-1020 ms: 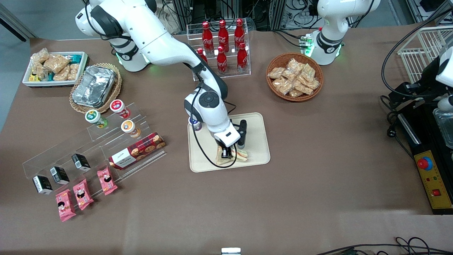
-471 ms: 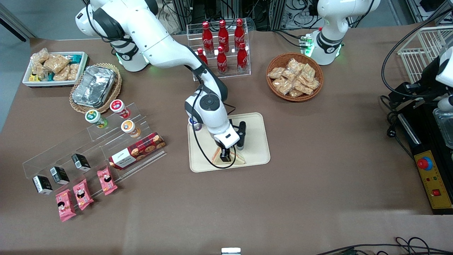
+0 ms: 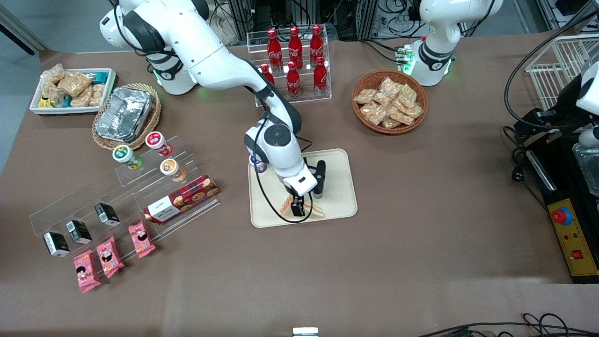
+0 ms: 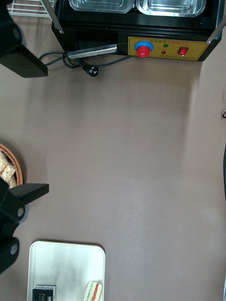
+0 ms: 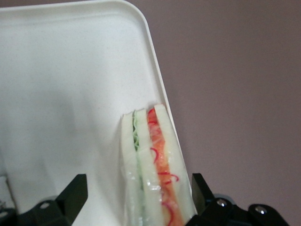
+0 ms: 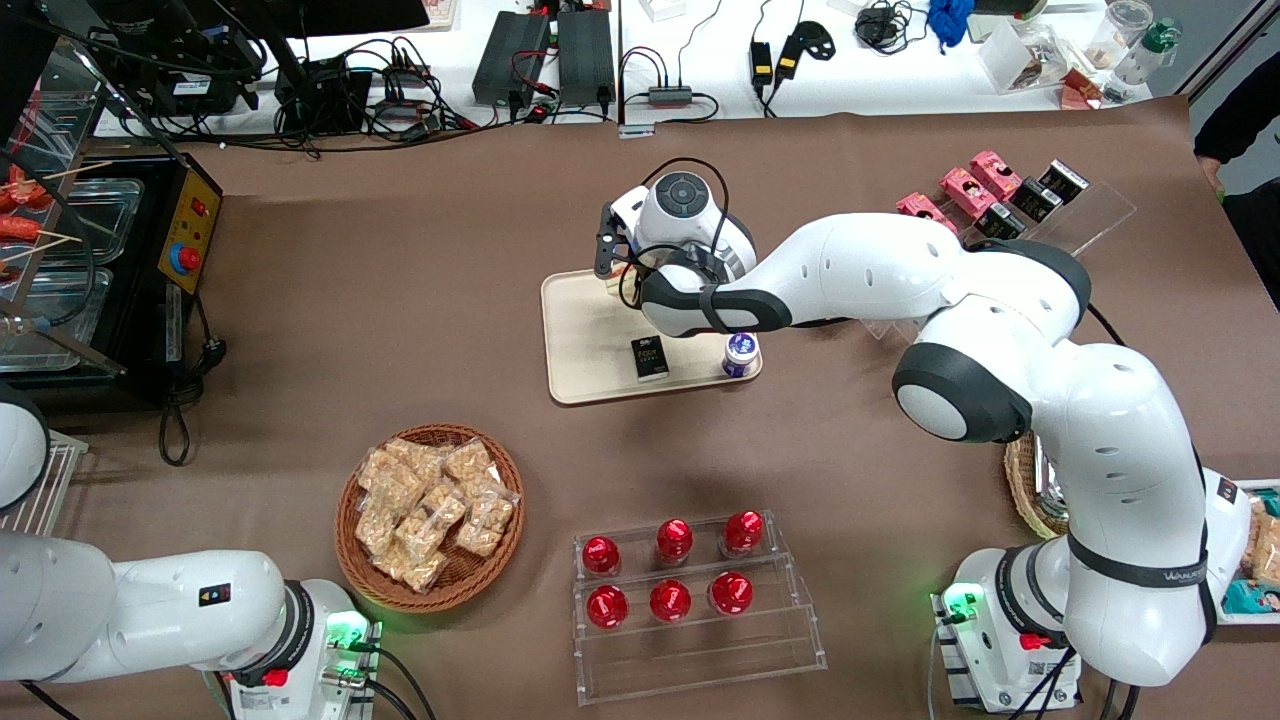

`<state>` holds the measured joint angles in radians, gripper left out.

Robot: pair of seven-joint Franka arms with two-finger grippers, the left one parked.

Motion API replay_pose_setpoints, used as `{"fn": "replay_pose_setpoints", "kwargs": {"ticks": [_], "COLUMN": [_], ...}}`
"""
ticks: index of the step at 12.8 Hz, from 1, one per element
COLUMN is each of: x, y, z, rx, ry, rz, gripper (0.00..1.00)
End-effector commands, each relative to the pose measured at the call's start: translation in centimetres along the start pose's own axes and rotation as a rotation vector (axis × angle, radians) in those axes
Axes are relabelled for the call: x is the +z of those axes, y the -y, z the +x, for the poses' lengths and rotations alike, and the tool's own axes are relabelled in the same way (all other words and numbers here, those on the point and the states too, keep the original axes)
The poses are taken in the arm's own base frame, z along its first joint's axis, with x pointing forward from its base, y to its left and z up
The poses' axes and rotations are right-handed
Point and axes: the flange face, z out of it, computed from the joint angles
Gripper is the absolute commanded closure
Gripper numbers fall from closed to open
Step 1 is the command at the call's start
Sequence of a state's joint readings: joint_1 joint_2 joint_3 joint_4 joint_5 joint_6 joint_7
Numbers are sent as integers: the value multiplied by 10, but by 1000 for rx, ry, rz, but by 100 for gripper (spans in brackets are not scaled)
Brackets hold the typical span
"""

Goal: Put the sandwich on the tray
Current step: 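Lower the sandwich onto the tray and open the right gripper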

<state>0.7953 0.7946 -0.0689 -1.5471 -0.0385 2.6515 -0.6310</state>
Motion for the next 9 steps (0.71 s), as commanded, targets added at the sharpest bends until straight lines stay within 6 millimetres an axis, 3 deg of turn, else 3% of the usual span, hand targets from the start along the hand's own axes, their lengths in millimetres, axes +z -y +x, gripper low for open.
{"fn": "replay_pose_setpoints", "kwargs": {"ticks": [1,3,6,8,9], "x": [-2,-11,-60,-98,-118], "y": [-8,-12,-25,-46,-70], "z": [3,5,12,3,-14], "rx": [27,45,114,206,249], "ry": [-16,-32,-47,-58,-52], "rz": [2,4,49,97,103], "gripper": [1,1,1,1,1]}}
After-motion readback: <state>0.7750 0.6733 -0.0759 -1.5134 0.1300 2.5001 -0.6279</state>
